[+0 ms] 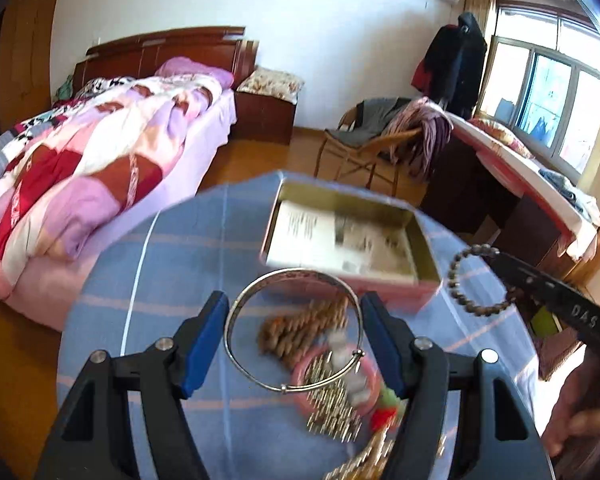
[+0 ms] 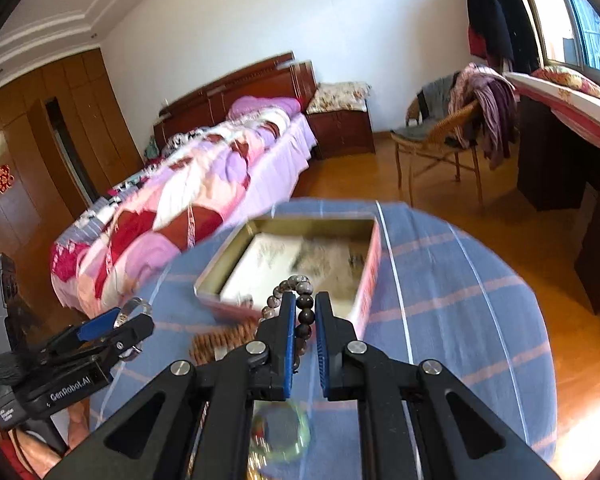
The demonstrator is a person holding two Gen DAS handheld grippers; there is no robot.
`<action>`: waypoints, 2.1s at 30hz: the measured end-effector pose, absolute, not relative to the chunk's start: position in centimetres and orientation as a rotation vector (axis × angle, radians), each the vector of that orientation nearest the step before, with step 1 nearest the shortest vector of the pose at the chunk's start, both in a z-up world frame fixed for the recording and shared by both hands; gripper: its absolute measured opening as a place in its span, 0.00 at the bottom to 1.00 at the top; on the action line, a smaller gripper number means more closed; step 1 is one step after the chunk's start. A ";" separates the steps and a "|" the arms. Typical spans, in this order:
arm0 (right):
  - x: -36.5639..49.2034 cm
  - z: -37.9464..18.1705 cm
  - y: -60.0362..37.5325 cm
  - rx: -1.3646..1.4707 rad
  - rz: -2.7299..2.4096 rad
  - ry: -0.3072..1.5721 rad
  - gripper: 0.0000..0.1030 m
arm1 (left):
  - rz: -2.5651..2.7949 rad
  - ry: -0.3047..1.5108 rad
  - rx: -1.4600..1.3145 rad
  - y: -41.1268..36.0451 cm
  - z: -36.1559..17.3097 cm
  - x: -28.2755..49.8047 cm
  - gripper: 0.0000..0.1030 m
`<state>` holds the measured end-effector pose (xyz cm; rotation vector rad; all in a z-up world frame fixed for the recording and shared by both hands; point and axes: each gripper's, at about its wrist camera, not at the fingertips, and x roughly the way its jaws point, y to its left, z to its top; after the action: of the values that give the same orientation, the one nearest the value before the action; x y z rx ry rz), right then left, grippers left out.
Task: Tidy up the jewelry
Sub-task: 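Drop the silver bangle into the pink tin while the right tool drops the bracelet, then withdraw both open tools from the tin back toward the jewelry pile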
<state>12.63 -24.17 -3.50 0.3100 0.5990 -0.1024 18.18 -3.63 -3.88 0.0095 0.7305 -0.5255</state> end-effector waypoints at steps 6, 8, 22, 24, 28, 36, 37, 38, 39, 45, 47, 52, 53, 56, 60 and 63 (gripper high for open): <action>17.1 -4.4 -25.5 0.355 -0.107 0.611 0.09 | -0.530 0.720 0.042 -6.7 -4.1 22.0 0.68; 18.8 -5.5 -26.0 0.380 -0.110 0.634 0.09 | -0.526 0.737 0.051 -7.7 -4.8 23.1 0.68; 24.3 -10.2 -27.6 0.339 -0.142 0.733 0.09 | -0.515 0.852 0.112 -12.6 -9.2 27.6 0.68; 24.6 -10.4 -27.6 0.323 -0.161 0.737 0.10 | -0.507 0.857 0.138 -13.1 -9.6 27.6 0.68; 24.8 -10.4 -27.8 0.314 -0.163 0.749 0.32 | -0.474 0.869 0.192 -13.9 -10.1 27.5 0.69; 22.9 -7.9 -26.7 0.228 -0.217 0.684 0.63 | -0.438 0.828 0.199 -13.1 -8.2 25.9 0.82; 22.6 -7.6 -26.6 0.228 -0.219 0.681 0.63 | -0.437 0.818 0.201 -12.9 -7.8 25.6 0.83; 22.2 -7.3 -26.6 0.232 -0.223 0.679 0.63 | -0.430 0.808 0.200 -12.6 -7.4 25.2 0.84; 21.8 -7.1 -26.7 0.240 -0.228 0.676 0.63 | -0.420 0.795 0.196 -12.2 -7.0 24.7 0.85; 18.9 -5.7 -25.8 0.240 -0.237 0.659 0.63 | -0.369 0.735 0.176 -9.9 -4.9 21.8 0.96; 17.9 -5.3 -25.2 0.223 -0.239 0.655 0.63 | -0.360 0.730 0.162 -9.1 -4.5 20.8 0.98; 15.3 -4.6 -23.8 0.204 -0.238 0.649 0.63 | -0.336 0.719 0.134 -7.3 -4.1 18.6 0.98; 14.8 -4.5 -23.5 0.203 -0.236 0.646 0.63 | -0.335 0.716 0.127 -6.9 -4.1 18.1 0.98; 13.1 -4.1 -22.8 0.192 -0.237 0.633 0.63 | -0.331 0.706 0.113 -6.1 -3.9 16.7 0.98; 11.6 -4.0 -21.9 0.191 -0.230 0.632 0.63 | -0.331 0.696 0.086 -4.9 -3.7 14.7 0.98; 10.4 -4.0 -21.1 0.183 -0.222 0.634 0.63 | -0.346 0.689 0.075 -4.1 -3.6 13.3 0.98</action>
<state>10.37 -21.13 -4.03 0.1832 0.6336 -0.2225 13.29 -4.14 -3.62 0.0750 0.6893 -0.3460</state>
